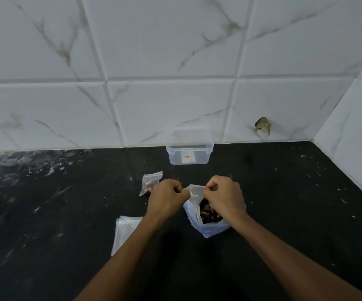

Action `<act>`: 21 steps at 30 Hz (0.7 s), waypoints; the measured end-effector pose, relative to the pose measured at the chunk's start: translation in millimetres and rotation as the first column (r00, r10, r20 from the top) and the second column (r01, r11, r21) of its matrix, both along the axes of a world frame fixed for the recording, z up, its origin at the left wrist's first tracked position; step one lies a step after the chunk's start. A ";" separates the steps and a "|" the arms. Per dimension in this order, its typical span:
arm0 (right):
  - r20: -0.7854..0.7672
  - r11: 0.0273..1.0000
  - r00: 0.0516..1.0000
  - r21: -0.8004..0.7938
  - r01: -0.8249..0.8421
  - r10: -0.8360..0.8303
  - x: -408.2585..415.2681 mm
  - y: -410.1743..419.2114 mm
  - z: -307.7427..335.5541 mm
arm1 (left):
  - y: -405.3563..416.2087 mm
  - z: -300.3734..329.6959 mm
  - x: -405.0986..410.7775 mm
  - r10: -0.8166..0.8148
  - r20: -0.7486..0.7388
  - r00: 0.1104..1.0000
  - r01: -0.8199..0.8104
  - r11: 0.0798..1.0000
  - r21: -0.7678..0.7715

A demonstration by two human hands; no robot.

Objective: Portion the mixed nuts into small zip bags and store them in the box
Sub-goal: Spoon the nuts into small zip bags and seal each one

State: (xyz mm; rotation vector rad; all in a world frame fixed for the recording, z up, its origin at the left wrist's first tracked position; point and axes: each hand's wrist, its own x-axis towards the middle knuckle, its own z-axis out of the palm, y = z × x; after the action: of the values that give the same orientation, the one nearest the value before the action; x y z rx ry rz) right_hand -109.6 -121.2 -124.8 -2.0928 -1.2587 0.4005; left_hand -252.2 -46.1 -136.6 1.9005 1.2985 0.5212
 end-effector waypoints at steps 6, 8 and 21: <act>0.120 0.998 0.992 0.051 0.026 -0.032 0.6 -3.9 2.3 | -4.2 4.8 6.2 -0.060 0.041 0.997 0.058 0.997 0.052; 0.119 0.998 0.992 0.065 0.025 -0.033 4.5 -4.1 4.8 | -8.2 4.2 6.7 -0.115 0.090 0.989 0.110 0.992 0.060; 0.060 0.998 0.998 0.048 -0.030 0.027 9.3 -9.6 19.5 | -16.4 -18.3 33.8 -0.243 0.167 0.956 0.227 0.968 0.108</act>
State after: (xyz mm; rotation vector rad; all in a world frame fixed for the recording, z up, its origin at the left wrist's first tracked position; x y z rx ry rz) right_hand -100.3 -130.7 -105.2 -2.0614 -1.3206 0.3195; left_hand -218.3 -62.6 -154.9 1.9970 0.9320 0.6178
